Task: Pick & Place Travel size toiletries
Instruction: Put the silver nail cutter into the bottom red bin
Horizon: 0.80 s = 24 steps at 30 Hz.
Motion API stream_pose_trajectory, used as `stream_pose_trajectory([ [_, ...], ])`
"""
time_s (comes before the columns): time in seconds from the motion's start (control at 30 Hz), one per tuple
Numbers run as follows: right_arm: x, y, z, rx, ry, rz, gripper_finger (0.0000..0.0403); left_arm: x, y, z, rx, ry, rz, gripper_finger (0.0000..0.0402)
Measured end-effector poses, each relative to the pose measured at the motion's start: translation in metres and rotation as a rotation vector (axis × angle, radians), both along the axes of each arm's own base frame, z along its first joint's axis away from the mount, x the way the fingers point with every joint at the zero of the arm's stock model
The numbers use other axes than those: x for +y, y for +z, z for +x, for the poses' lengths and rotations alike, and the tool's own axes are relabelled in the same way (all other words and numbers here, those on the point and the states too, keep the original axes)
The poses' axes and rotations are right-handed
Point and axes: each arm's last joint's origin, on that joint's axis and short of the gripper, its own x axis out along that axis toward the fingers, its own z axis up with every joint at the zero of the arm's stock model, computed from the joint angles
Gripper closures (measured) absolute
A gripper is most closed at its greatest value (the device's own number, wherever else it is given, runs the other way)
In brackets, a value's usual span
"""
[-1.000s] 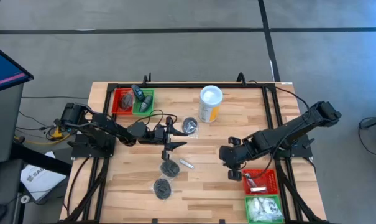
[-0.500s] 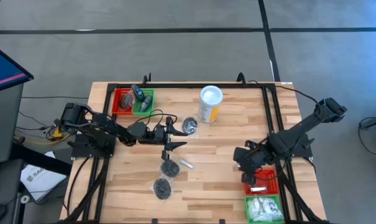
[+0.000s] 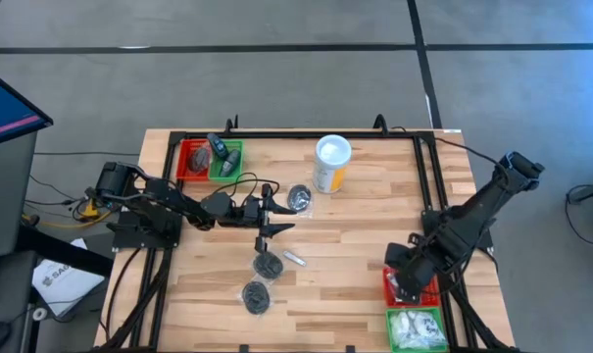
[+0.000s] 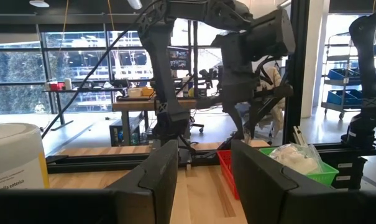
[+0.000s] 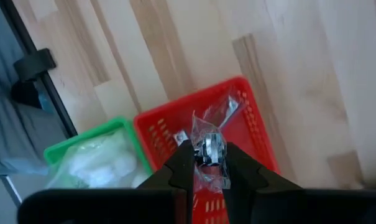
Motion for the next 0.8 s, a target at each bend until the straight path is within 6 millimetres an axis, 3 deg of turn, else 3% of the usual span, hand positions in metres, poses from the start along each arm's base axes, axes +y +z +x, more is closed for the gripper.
stream_pose_trajectory([
  [0.33, 0.016, 0.000, -0.017, 0.026, -0.049, 0.021, 0.0353, 0.000, 0.000, 0.000, 0.000, -0.001, 0.000, 0.0262],
  [0.8, 0.019, -0.001, -0.029, 0.032, -0.087, -0.032, 0.0345, 0.000, 0.000, 0.000, 0.000, -0.001, 0.000, 0.0262],
])
